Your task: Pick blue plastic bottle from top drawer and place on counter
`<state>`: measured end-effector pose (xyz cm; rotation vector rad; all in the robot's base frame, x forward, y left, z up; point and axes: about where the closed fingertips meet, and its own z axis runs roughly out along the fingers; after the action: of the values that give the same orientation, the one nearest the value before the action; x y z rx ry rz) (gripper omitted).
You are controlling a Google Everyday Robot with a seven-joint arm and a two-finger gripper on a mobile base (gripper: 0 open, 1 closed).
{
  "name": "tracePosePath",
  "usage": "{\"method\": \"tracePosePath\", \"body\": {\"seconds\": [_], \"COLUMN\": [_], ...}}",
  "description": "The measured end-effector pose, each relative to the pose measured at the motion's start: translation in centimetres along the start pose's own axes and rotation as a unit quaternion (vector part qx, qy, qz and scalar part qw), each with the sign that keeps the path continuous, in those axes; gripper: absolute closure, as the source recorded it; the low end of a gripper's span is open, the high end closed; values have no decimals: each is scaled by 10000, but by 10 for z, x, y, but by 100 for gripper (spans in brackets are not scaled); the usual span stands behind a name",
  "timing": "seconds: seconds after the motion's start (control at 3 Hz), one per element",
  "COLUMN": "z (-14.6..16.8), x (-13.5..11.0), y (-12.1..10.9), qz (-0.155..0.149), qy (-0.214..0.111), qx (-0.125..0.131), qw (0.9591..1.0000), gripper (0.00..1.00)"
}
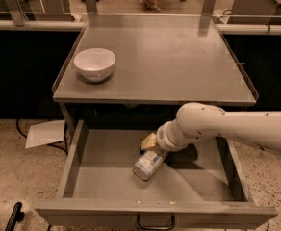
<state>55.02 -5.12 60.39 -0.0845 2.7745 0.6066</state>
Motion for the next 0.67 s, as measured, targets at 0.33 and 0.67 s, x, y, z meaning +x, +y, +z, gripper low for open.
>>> {"method": "tracePosePath", "body": {"seconds": [0.33, 0.67], "z": [0, -5], "x": [0, -2], "y": [0, 2], "qz": [0, 0], "qy": [0, 0], "qx": [0, 0], "qw": [10000, 10000], "gripper": [88, 100]}}
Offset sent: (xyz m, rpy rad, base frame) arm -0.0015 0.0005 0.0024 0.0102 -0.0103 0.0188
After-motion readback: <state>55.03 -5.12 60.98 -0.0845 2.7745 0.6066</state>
